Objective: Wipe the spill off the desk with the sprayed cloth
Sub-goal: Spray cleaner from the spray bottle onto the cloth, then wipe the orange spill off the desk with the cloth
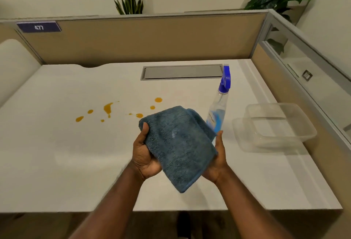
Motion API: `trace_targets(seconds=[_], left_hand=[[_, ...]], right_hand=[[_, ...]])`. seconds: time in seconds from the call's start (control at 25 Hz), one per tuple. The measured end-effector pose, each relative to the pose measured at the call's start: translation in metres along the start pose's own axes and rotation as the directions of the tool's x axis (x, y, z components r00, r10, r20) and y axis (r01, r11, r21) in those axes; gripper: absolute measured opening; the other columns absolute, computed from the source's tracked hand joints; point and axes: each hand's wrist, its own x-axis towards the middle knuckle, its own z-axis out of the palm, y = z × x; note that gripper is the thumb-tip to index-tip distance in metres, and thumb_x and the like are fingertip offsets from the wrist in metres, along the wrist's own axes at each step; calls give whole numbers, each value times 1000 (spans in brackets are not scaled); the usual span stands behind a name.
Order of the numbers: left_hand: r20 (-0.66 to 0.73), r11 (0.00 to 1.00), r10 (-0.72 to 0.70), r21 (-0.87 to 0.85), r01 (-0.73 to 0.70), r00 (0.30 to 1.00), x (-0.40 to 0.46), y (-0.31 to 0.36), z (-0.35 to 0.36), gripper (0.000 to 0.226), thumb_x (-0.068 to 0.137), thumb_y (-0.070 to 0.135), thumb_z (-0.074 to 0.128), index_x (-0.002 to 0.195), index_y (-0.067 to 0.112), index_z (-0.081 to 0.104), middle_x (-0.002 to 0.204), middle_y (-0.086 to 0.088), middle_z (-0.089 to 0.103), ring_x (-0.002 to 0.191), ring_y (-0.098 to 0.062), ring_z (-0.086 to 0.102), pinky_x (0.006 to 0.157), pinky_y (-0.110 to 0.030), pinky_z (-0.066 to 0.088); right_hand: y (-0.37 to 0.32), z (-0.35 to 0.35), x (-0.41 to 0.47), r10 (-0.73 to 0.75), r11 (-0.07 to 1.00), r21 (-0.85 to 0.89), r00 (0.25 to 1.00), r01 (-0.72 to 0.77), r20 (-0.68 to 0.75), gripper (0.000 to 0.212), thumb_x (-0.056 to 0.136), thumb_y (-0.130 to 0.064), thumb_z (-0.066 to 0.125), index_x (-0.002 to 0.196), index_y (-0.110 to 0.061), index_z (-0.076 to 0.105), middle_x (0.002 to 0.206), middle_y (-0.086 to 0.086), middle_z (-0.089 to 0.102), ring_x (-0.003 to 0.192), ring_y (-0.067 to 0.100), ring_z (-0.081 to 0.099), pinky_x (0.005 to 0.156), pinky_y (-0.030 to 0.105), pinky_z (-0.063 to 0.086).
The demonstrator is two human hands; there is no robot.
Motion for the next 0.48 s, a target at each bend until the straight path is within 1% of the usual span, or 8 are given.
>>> trace_targets(seconds=[0.04, 0.12, 0.16, 0.2, 0.28, 0.36, 0.4, 0.48], left_hand=[[0, 998, -59, 18, 59, 998, -9, -2, -2, 89, 72, 61, 70, 140, 9, 47, 132, -20, 59, 122, -39, 54, 101, -54, 43], [-34, 983, -172, 64, 174, 984, -21, -3, -4, 85, 75, 59, 69, 139, 5, 48, 130, -21, 59, 119, -37, 56, 102, -51, 43], [-72, 970, -216, 94, 222, 974, -25, -1, -6, 83, 77, 57, 68, 138, 4, 48, 132, -22, 58, 120, -37, 55, 104, -50, 42], [-112, 956, -246, 133, 260, 963, -28, 2, -7, 81, 80, 57, 65, 138, 3, 48, 135, -23, 55, 124, -37, 52, 107, -50, 39], [-176, 935, -260, 200, 293, 949, -32, 12, -10, 76, 86, 59, 58, 137, 3, 49, 141, -24, 50, 131, -38, 46, 112, -52, 33], [-260, 916, -193, 298, 269, 946, -35, 22, -13, 72, 86, 63, 55, 133, 8, 56, 137, -20, 55, 128, -37, 50, 110, -54, 37], [-333, 870, -123, 417, 263, 935, -37, 29, -19, 71, 83, 68, 55, 129, 14, 60, 133, -16, 60, 123, -35, 55, 105, -53, 43], [-459, 717, 65, 639, 279, 886, -44, 42, -33, 72, 73, 76, 54, 120, 22, 61, 124, -7, 65, 111, -28, 63, 91, -45, 53]], right_hand=[[3, 0, -10, 3, 1000, -15, 997, -2, 79, 77, 69, -81, 54, 109, -18, 73, 111, 12, 72, 106, 31, 67, 87, 49, 54], [7, 1, -20, -3, 984, -177, 990, 28, 139, 67, 58, -77, 68, 98, -23, 77, 96, 5, 77, 92, 21, 72, 74, 37, 59], [10, 4, -21, 17, 979, -203, 983, 20, 181, 60, 69, -70, 66, 104, -22, 75, 102, 6, 76, 96, 22, 71, 78, 38, 58], [13, 12, -22, 37, 976, -218, 978, 9, 207, 54, 84, -58, 59, 117, -16, 69, 115, 11, 71, 107, 28, 66, 88, 44, 55], [24, 26, -19, 67, 959, -283, 989, -27, 129, 49, 93, -35, 56, 132, -7, 54, 131, 22, 59, 120, 41, 56, 99, 57, 46], [35, 35, -14, 28, 949, -315, 999, -16, 33, 48, 90, -26, 60, 132, -5, 53, 128, 25, 60, 117, 45, 57, 96, 61, 46], [39, 39, -10, -26, 950, -311, 999, 31, 19, 47, 89, -26, 60, 131, -7, 54, 125, 24, 62, 113, 44, 60, 92, 61, 49], [42, 43, -2, -190, 930, -323, 982, 176, -12, 39, 89, -24, 61, 126, -12, 58, 118, 18, 68, 106, 39, 65, 85, 56, 55]])
